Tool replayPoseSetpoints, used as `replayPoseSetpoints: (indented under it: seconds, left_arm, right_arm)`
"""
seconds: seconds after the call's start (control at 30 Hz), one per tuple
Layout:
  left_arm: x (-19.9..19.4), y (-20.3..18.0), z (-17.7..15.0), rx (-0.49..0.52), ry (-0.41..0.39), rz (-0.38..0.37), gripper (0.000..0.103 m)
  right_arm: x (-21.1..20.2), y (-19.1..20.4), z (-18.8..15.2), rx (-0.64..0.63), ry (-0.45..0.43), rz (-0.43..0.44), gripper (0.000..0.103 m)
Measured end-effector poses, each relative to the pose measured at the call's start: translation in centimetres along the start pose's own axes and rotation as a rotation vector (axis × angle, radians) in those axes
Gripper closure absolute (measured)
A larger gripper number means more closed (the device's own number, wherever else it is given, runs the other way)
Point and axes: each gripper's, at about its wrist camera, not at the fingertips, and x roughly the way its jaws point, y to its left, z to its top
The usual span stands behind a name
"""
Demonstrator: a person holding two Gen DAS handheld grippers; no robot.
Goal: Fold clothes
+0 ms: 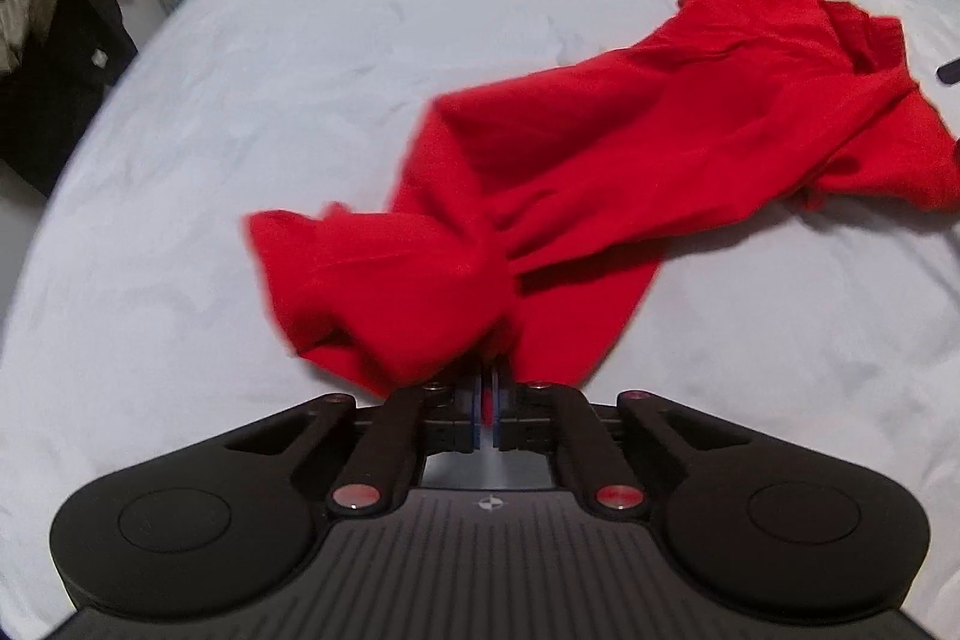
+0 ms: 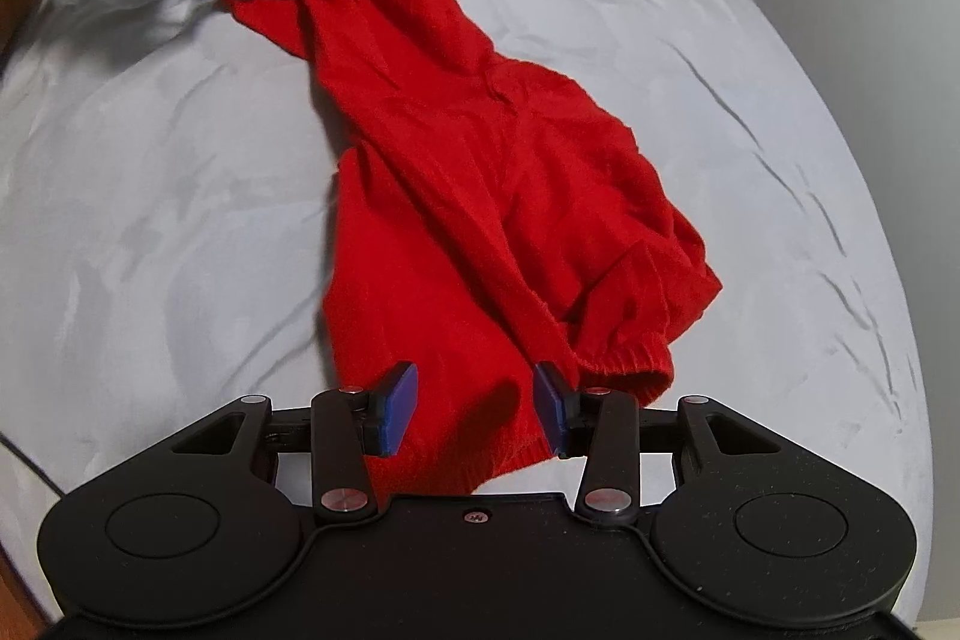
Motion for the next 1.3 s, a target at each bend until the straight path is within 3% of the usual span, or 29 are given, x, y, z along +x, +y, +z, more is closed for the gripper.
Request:
replayPoseSetpoints:
  seconds: [0.2,0.47,0.6,0.73,0.77,0.83,0.9,1.1,1.27,1.3]
  left_arm:
    - [-2.5,3.5,-0.4,0.020,0.016,0.071,0.101]
    - [-3.0,8.0,-1.1,0.019,0.061,0.249,0.101]
    - [-2.5,9.2,-1.4,-0.024,0.074,0.230,0.101]
    - [-2.1,8.6,-1.8,0.034,0.048,0.171,0.098]
    - [-2.1,8.3,-2.0,0.054,0.044,0.158,0.096]
    - [-2.0,7.8,-2.4,0.099,0.036,0.143,0.082]
    - [-2.2,7.9,-3.1,0.122,0.032,0.128,0.071]
    - [-1.2,8.0,-4.4,0.167,0.031,0.139,0.063]
    - [-0.1,8.8,-4.1,0.113,0.008,0.145,0.065]
    - [-0.1,8.9,-4.1,0.104,0.006,0.139,0.078]
  right_arm:
    - [-0.9,-0.6,-0.4,-0.003,-0.015,0.018,0.063]
    - [-0.2,-0.9,1.0,-0.056,0.003,0.018,0.067]
    - [1.0,-1.7,1.6,-0.076,0.039,0.013,0.072]
    - [2.5,-2.3,2.3,-0.110,0.084,0.031,0.073]
    - [2.7,-2.4,2.4,-0.115,0.091,0.034,0.074]
    - [3.5,-2.6,2.8,-0.127,0.109,0.038,0.079]
    - [3.9,-2.6,2.9,-0.132,0.117,0.039,0.090]
    - [3.8,-1.9,2.8,-0.152,0.116,0.058,0.097]
    - [3.6,-2.1,2.5,-0.130,0.110,0.045,0.095]
    - [3.4,-2.2,2.5,-0.126,0.105,0.044,0.093]
